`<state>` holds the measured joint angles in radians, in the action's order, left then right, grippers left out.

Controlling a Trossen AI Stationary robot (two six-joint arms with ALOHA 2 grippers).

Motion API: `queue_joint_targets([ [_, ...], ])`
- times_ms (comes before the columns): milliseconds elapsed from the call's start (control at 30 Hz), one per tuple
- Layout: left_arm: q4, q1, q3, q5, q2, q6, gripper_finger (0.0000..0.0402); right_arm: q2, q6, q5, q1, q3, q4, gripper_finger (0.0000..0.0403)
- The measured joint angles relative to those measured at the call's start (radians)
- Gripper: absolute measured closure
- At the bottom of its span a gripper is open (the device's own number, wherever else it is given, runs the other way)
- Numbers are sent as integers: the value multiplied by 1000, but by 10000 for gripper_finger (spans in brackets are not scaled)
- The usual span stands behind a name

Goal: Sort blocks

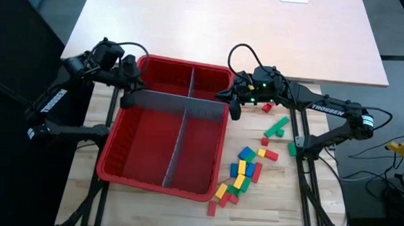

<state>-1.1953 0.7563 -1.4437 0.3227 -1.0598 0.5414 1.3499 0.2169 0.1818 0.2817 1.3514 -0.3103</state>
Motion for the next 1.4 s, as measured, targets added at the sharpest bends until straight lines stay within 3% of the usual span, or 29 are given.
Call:
queue_joint_targets([
  [700, -71, 0, 0, -6, -67, 112, 383, 0, 6, 0, 0, 1, -9, 403],
  [1267, -73, 1, 0, -81, -137, 187, 282, 0, 11, 0, 0, 1, -31, 403],
  [1400, -73, 1, 0, -96, -155, 209, 278, 0, 12, 0, 0, 1, -31, 403],
])
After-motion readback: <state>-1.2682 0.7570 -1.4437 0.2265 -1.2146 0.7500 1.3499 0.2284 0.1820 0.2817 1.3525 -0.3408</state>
